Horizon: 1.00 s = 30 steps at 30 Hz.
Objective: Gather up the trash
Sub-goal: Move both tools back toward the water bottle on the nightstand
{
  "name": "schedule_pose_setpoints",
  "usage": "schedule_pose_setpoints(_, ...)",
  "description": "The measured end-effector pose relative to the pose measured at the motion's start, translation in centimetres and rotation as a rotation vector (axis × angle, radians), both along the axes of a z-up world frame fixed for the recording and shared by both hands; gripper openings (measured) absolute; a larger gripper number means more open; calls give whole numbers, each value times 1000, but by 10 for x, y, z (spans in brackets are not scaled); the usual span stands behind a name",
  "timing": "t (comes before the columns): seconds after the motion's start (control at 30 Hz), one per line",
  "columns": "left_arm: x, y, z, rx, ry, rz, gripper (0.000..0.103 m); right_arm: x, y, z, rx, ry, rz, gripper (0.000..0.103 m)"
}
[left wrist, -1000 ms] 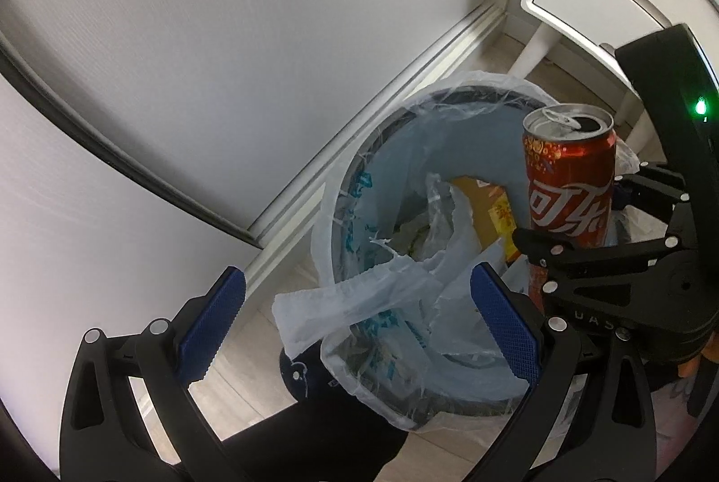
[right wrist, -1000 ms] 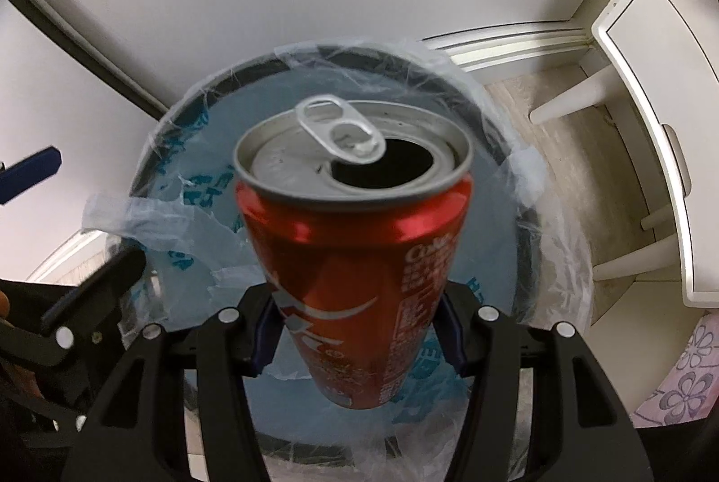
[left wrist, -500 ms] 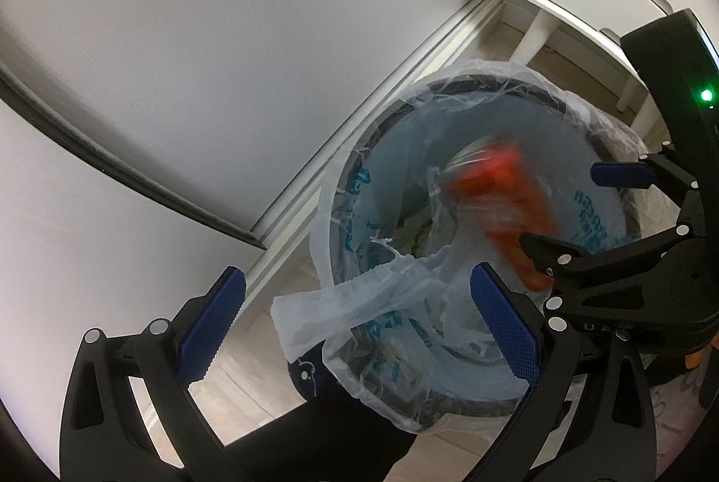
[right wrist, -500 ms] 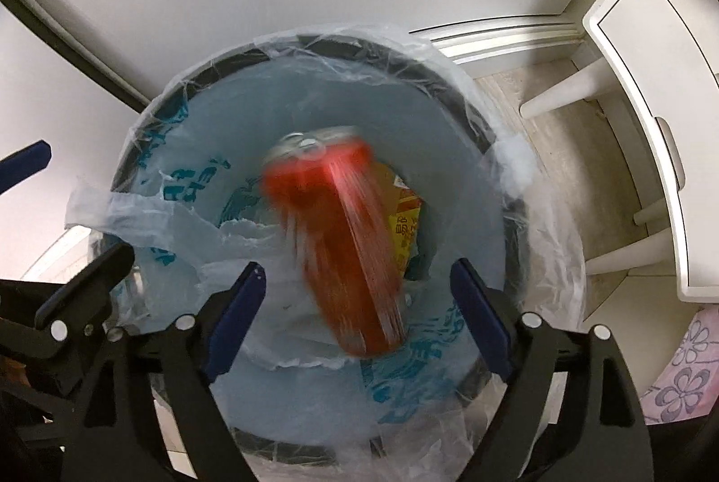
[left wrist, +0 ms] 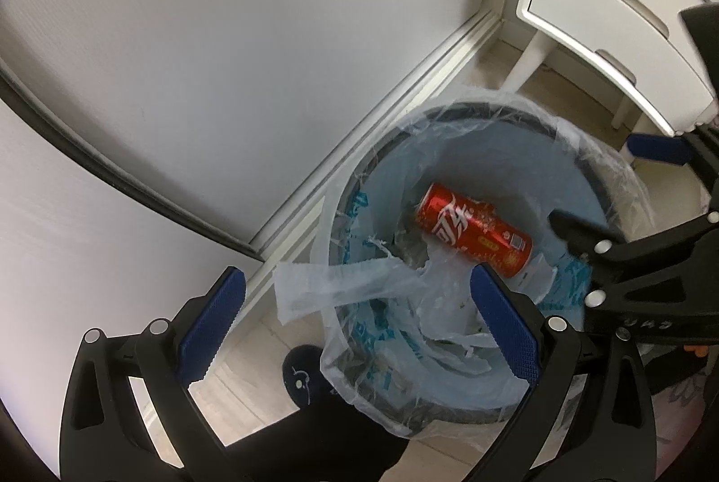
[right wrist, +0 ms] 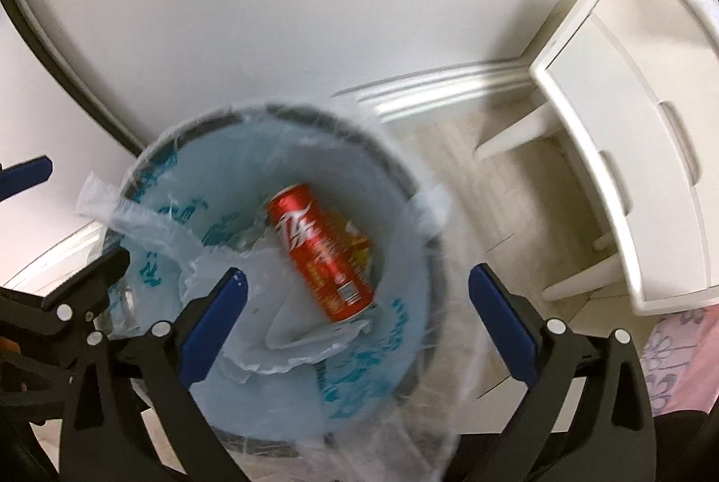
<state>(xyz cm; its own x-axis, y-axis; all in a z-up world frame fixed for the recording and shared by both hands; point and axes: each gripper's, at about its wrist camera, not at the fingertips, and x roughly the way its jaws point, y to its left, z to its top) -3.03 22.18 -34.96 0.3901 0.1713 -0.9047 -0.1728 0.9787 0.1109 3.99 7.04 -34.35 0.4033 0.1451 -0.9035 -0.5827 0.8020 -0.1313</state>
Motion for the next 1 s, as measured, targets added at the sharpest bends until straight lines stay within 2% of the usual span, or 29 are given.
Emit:
schedule_pose_setpoints(0.17, 0, 1, 26, 22, -57, 9, 97, 0, -10, 34, 45, -84, 10, 96)
schedule_pose_setpoints(0.4, 12, -5, 79, 39, -148, 8, 97, -4, -27, 104, 136, -212, -10, 96)
schedule_pose_setpoints(0.77, 40, -54, 180, 106, -285, -105, 97, -2, -90, 191, 245, -344, -137, 96)
schedule_pose_setpoints(1.0, 66, -97, 227, 82, -349, -194, 97, 1, -146, 238, 295, -444, -239, 96)
